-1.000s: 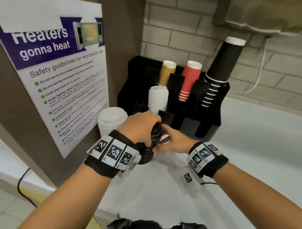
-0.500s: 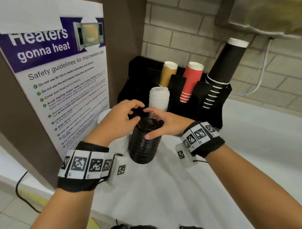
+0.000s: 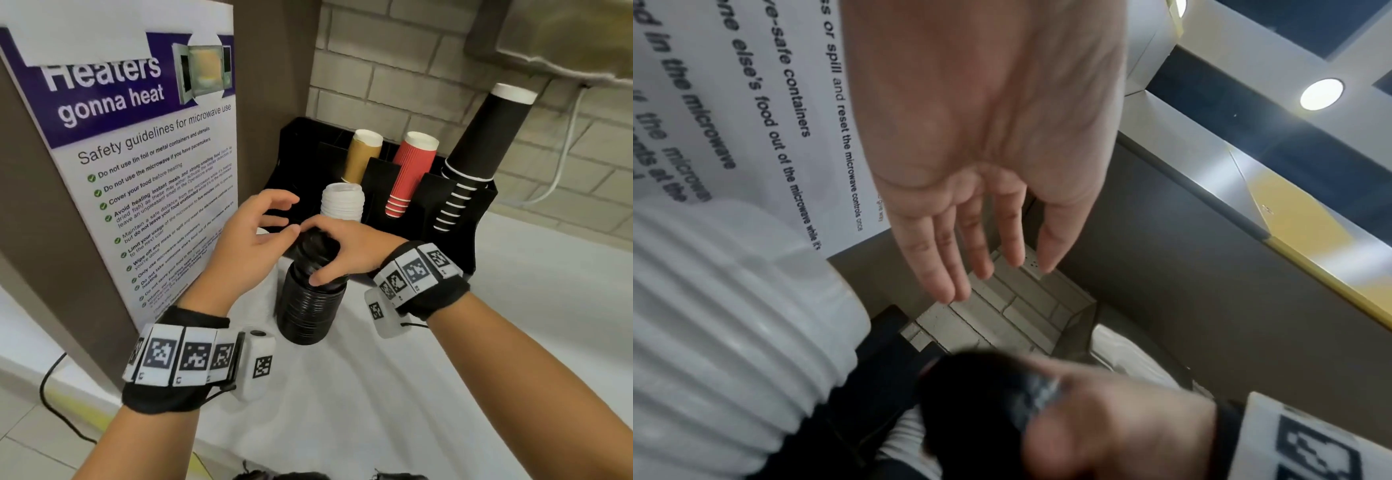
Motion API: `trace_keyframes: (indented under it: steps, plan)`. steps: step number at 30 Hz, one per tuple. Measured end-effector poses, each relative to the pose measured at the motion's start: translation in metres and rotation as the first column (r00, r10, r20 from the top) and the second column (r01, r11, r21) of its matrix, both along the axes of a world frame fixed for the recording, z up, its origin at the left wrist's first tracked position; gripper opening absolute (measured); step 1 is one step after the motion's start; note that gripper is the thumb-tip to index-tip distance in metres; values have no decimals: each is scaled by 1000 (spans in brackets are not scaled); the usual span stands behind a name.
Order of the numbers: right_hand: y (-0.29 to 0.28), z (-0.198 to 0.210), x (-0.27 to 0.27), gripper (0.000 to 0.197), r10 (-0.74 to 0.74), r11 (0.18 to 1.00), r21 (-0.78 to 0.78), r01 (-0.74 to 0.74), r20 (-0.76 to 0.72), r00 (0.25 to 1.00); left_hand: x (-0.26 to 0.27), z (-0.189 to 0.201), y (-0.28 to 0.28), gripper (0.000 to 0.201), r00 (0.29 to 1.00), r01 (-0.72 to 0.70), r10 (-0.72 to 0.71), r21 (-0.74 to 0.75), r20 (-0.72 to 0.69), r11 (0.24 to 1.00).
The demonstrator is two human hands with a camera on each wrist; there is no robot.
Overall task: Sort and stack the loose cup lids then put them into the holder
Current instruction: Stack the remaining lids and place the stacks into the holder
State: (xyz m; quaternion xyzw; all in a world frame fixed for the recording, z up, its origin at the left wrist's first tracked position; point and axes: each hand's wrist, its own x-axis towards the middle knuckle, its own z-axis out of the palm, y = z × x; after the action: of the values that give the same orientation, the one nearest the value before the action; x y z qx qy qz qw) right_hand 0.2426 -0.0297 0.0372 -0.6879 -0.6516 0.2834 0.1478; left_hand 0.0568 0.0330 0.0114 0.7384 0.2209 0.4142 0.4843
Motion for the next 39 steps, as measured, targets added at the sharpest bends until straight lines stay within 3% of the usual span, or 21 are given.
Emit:
trace_keyframes:
  steps: [2, 5, 7, 12, 18, 34, 37, 39]
  plan:
    - [-8, 14, 2, 77, -23, 992, 117, 35, -96, 995, 0, 1, -1, 50, 999, 28, -26, -47, 41, 998]
    - [-23, 31, -3, 72, 8, 963, 258, 78, -317, 948, 4, 1, -8, 97, 989, 148, -148, -70, 4, 986]
    - [-30, 38, -9, 72, 52, 947, 310, 86, -412, 910, 10, 2, -14, 108, 974, 225, -220, -81, 61, 971]
    - [-42, 43, -8, 70, 92, 933, 347, 93, -482, 871, 19, 4, -23, 99, 944, 279, -253, -105, 213, 954]
    - [-50, 41, 0, 71, 81, 930, 352, 105, -475, 876, 22, 5, -26, 101, 926, 342, -319, -90, 201, 935]
    - [-55, 37, 0, 72, 51, 902, 403, 155, -456, 889, 34, 0, -27, 107, 939, 313, -288, -119, 188, 942]
    - [-51, 31, 8, 70, 18, 857, 470, 210, -434, 901, 34, -1, -24, 108, 942, 308, -282, -132, 179, 942]
    - [-47, 28, 25, 70, -82, 775, 535, 337, -443, 893, 30, 1, -19, 100, 954, 265, -237, -142, 184, 954]
